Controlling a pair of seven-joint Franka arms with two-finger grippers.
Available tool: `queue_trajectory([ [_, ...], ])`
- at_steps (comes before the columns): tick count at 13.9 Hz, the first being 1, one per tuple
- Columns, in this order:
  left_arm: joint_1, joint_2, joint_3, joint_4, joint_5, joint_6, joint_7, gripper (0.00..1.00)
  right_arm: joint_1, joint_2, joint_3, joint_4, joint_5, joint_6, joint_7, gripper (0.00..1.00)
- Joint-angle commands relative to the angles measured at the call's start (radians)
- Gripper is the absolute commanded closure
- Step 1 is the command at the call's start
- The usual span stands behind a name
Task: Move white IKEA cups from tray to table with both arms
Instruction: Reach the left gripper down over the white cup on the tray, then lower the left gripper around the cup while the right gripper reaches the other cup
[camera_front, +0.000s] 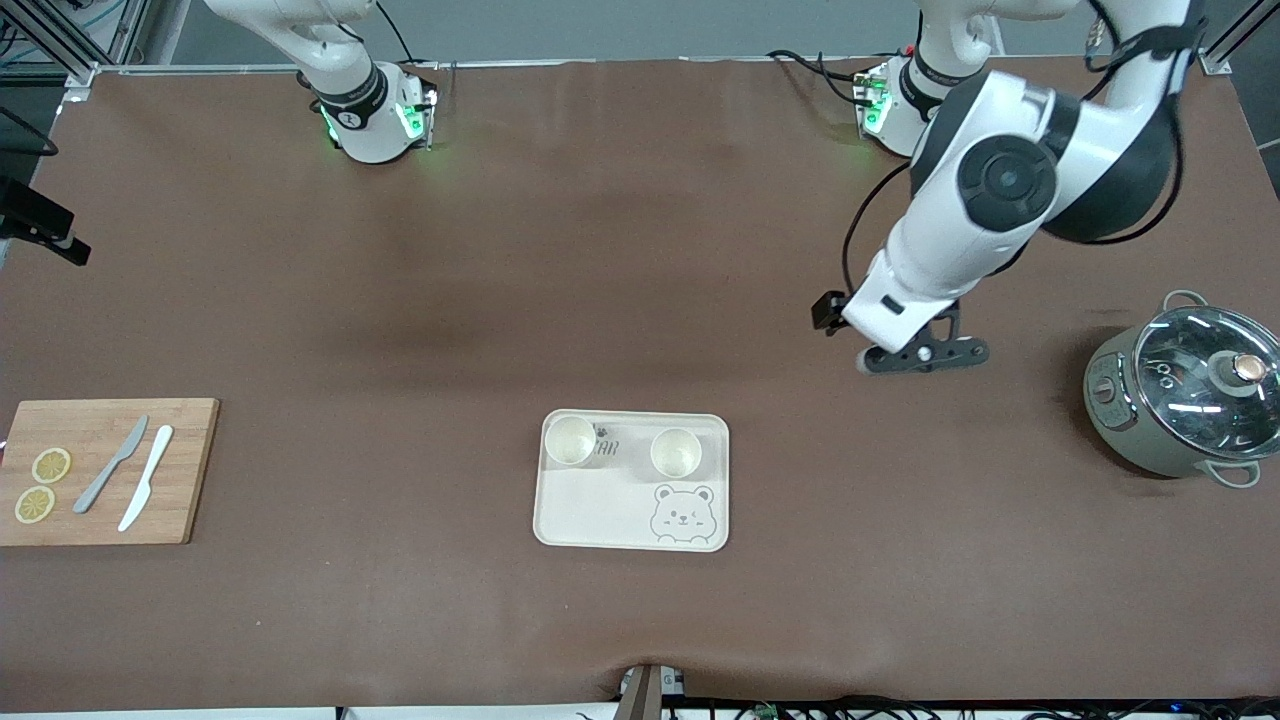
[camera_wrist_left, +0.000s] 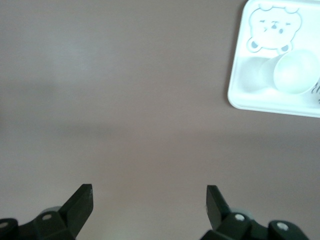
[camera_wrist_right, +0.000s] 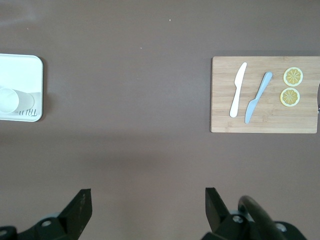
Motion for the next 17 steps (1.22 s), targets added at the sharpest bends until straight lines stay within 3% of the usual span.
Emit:
queue_trajectory([
  [1, -0.042, 0.096, -0.003, 0.070, 0.023, 0.074, -0.097, 0.00, -0.010, 0.023, 0.008, 0.013, 0.010, 0.003, 0.005, 0.00],
  [5, -0.097, 0.239, 0.000, 0.175, 0.057, 0.146, -0.156, 0.00, 0.010, 0.118, 0.013, 0.025, 0.000, 0.003, 0.002, 0.00],
  [9, -0.141, 0.333, 0.006, 0.177, 0.059, 0.295, -0.192, 0.00, 0.026, 0.178, 0.013, 0.025, -0.002, 0.003, 0.001, 0.00],
  [13, -0.160, 0.421, 0.012, 0.186, 0.060, 0.466, -0.234, 0.08, 0.065, 0.191, 0.015, 0.025, 0.012, 0.024, 0.017, 0.00],
  [14, -0.166, 0.441, 0.015, 0.194, 0.062, 0.496, -0.234, 0.12, 0.072, 0.197, 0.015, 0.024, 0.014, 0.032, 0.028, 0.00],
  [16, -0.188, 0.474, 0.031, 0.212, 0.098, 0.517, -0.234, 0.32, 0.103, 0.211, 0.015, 0.025, 0.012, 0.041, 0.117, 0.00],
  [17, -0.191, 0.484, 0.031, 0.219, 0.100, 0.519, -0.235, 0.35, 0.112, 0.223, 0.015, 0.024, 0.014, 0.047, 0.157, 0.00],
])
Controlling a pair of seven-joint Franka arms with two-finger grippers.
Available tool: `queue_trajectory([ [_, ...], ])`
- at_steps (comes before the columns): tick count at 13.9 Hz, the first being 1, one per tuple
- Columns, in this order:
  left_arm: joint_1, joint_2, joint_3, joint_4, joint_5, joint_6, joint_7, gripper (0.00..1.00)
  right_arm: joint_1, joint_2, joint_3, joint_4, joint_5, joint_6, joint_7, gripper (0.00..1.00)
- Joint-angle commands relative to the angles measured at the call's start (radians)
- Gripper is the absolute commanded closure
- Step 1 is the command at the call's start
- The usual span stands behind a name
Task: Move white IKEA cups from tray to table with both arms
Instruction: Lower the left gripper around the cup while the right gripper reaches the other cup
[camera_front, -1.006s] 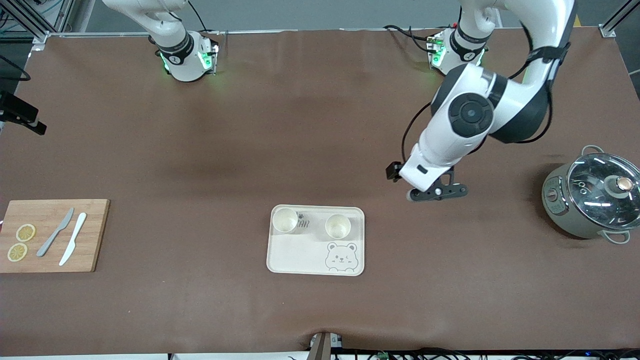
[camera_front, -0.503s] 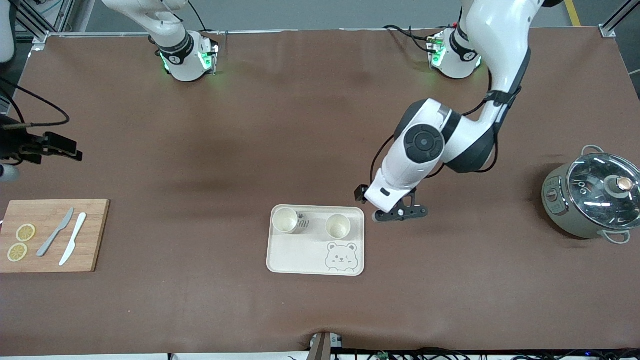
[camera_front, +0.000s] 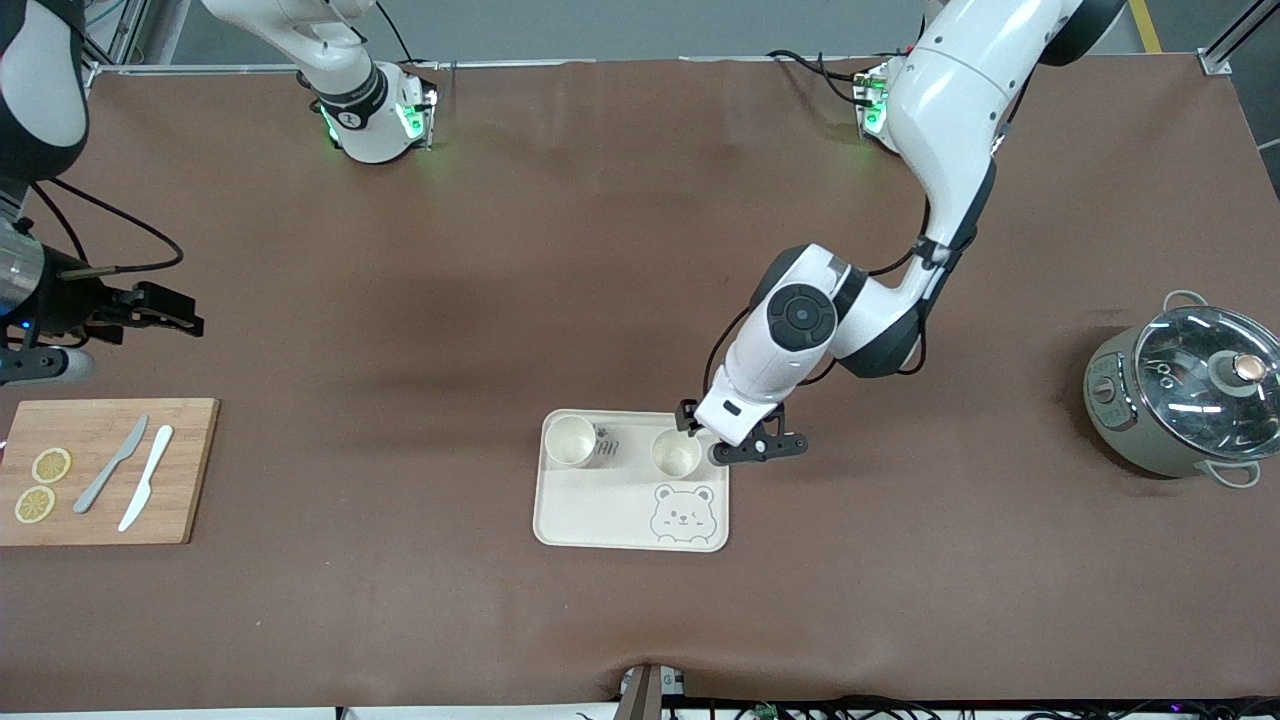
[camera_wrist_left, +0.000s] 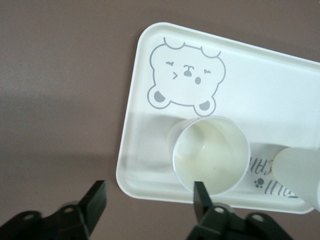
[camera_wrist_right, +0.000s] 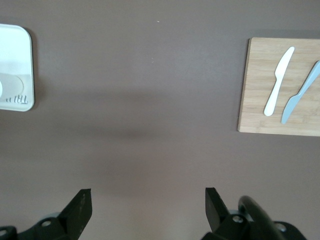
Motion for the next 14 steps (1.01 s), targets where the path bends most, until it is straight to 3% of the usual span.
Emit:
queue_trajectory([
  [1, -0.028, 0.045, 0.019, 0.050, 0.037, 0.008, -0.026, 0.42, 0.035, 0.040, -0.002, 0.021, 0.012, 0.015, 0.110, 0.00],
  [5, -0.028, 0.081, 0.025, 0.053, 0.037, 0.103, -0.026, 0.44, 0.068, 0.110, -0.002, 0.021, 0.106, 0.097, 0.172, 0.00],
  [6, -0.028, 0.094, 0.026, 0.051, 0.039, 0.127, -0.025, 0.49, 0.066, 0.128, -0.002, 0.021, 0.132, 0.111, 0.195, 0.00],
  [8, -0.040, 0.114, 0.043, 0.051, 0.039, 0.173, -0.025, 0.54, 0.090, 0.177, -0.002, 0.021, 0.144, 0.119, 0.267, 0.00],
  [14, -0.032, 0.087, 0.045, 0.051, 0.035, 0.173, -0.025, 0.52, 0.268, 0.256, -0.002, 0.020, 0.161, 0.258, 0.567, 0.00],
])
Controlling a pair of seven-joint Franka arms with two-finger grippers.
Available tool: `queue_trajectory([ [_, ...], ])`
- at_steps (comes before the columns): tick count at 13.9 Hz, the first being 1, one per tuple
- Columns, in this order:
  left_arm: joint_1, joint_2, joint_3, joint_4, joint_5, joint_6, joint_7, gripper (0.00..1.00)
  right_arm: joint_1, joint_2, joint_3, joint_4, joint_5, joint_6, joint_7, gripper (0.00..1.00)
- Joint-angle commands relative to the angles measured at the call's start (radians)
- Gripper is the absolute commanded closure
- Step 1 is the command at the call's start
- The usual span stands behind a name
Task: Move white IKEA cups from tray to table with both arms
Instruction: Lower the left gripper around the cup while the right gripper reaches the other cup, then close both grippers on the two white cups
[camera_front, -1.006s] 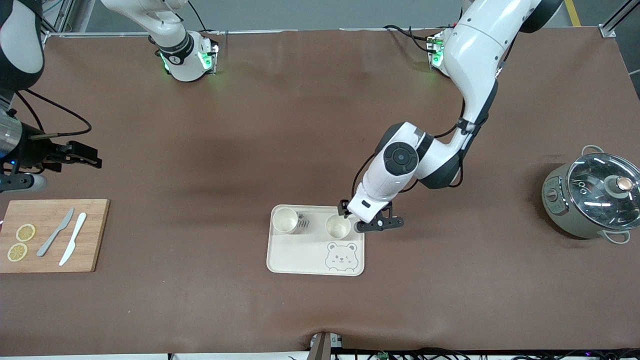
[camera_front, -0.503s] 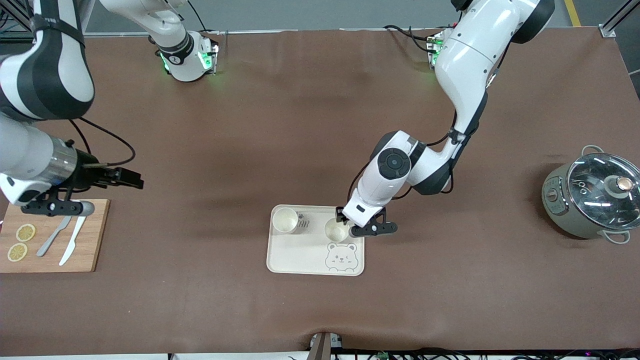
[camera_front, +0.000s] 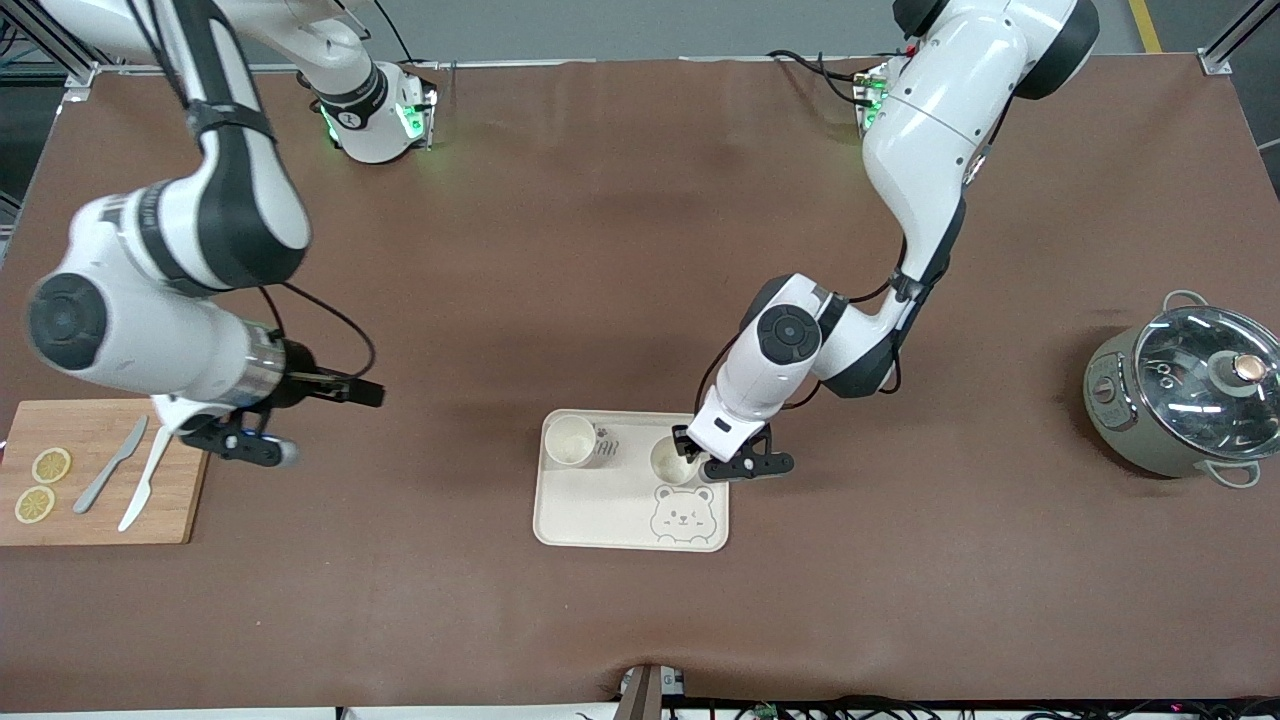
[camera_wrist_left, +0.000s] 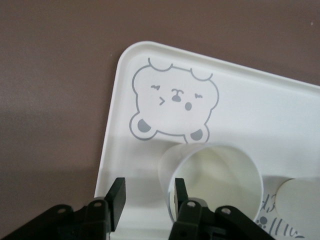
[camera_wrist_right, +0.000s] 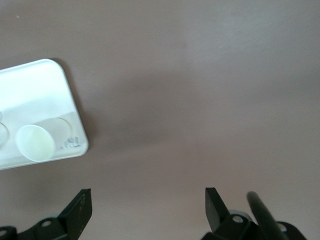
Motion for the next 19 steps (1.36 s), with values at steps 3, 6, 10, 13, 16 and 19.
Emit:
queue_trajectory([
  [3, -0.017, 0.009, 0.016, 0.013, 0.029, 0.001, -0.023, 0.77, 0.122, 0.096, -0.010, 0.021, 0.017, 0.146, 0.209, 0.00],
  [6, -0.017, 0.010, 0.016, 0.007, 0.030, -0.004, -0.026, 1.00, 0.176, 0.145, -0.010, 0.022, 0.019, 0.233, 0.313, 0.00],
  [10, -0.005, -0.040, 0.019, 0.008, 0.032, -0.083, -0.043, 1.00, 0.222, 0.199, -0.010, 0.023, 0.019, 0.298, 0.399, 0.00],
  [13, 0.042, -0.152, 0.021, 0.002, 0.033, -0.277, -0.034, 1.00, 0.283, 0.244, -0.010, 0.023, 0.016, 0.336, 0.472, 0.00],
  [16, 0.110, -0.274, 0.014, -0.045, 0.032, -0.486, -0.020, 1.00, 0.300, 0.268, -0.010, 0.013, 0.016, 0.370, 0.479, 0.17],
  [19, 0.180, -0.390, 0.014, -0.163, 0.032, -0.551, -0.009, 1.00, 0.300, 0.286, -0.010, 0.012, 0.014, 0.398, 0.479, 0.40],
])
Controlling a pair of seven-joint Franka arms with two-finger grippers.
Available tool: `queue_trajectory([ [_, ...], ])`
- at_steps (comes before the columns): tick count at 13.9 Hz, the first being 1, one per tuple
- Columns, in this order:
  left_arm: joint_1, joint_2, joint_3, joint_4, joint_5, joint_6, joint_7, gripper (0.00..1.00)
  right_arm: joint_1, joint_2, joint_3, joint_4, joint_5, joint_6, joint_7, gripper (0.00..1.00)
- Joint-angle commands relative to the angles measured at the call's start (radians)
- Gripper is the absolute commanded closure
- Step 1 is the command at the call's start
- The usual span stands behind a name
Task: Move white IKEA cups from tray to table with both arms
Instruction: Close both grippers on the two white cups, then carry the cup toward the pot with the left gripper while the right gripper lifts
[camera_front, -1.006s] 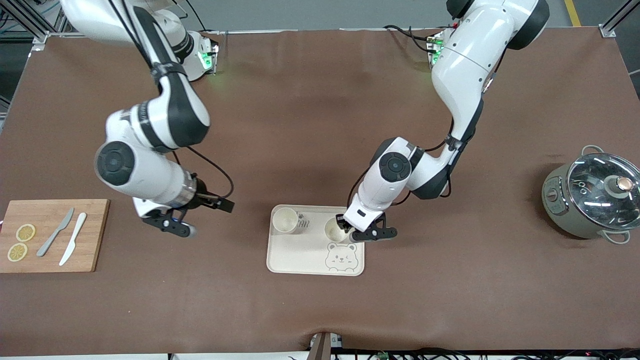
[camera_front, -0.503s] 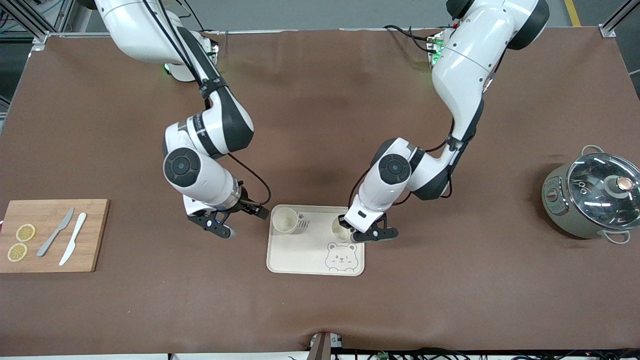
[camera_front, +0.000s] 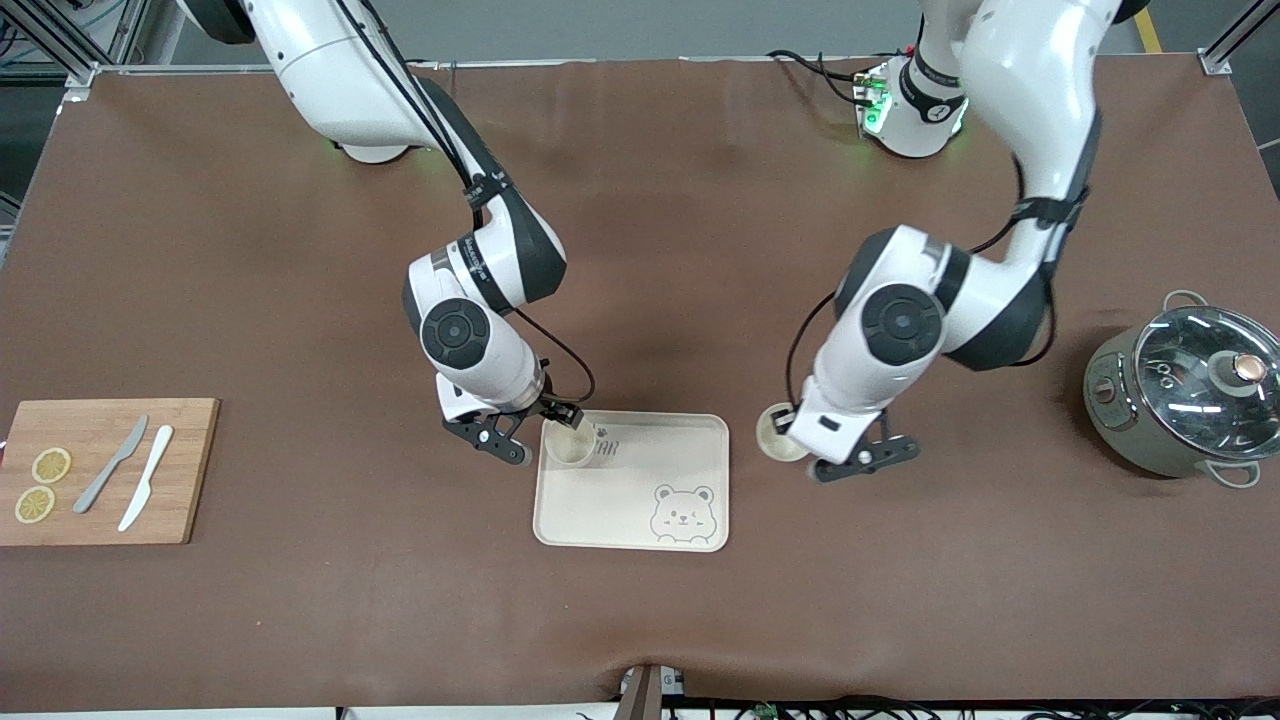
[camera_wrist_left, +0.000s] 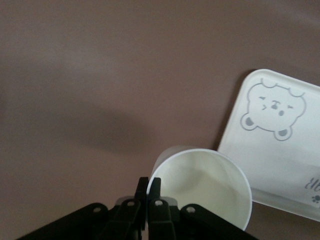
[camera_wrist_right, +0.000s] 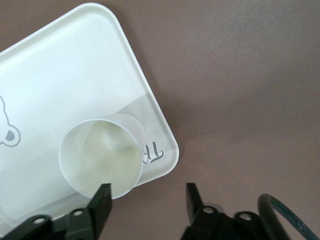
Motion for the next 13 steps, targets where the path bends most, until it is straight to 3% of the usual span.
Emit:
queue_trajectory([
  [1, 0.078, -0.134, -0.006, -0.186, 0.028, -0.007, 0.018, 1.00, 0.001, 0.020, -0.008, 0.012, 0.009, 0.029, 0.012, 0.46],
  [2, 0.133, -0.164, -0.010, -0.233, 0.023, -0.006, 0.077, 1.00, 0.002, 0.031, -0.008, 0.012, 0.011, 0.046, 0.012, 0.47],
  [4, 0.224, -0.197, -0.012, -0.310, 0.014, -0.003, 0.182, 1.00, 0.011, 0.037, -0.008, 0.012, 0.012, 0.068, 0.019, 0.64],
  [7, 0.331, -0.219, -0.012, -0.392, 0.014, 0.019, 0.295, 1.00, 0.019, 0.044, -0.008, 0.011, 0.011, 0.069, 0.030, 0.74],
  [9, 0.389, -0.230, -0.012, -0.447, 0.014, 0.078, 0.339, 1.00, 0.019, 0.044, -0.008, 0.011, 0.011, 0.066, 0.030, 1.00],
  [13, 0.454, -0.225, -0.012, -0.594, 0.014, 0.328, 0.403, 1.00, 0.002, 0.028, -0.009, 0.021, 0.012, 0.054, 0.021, 1.00],
])
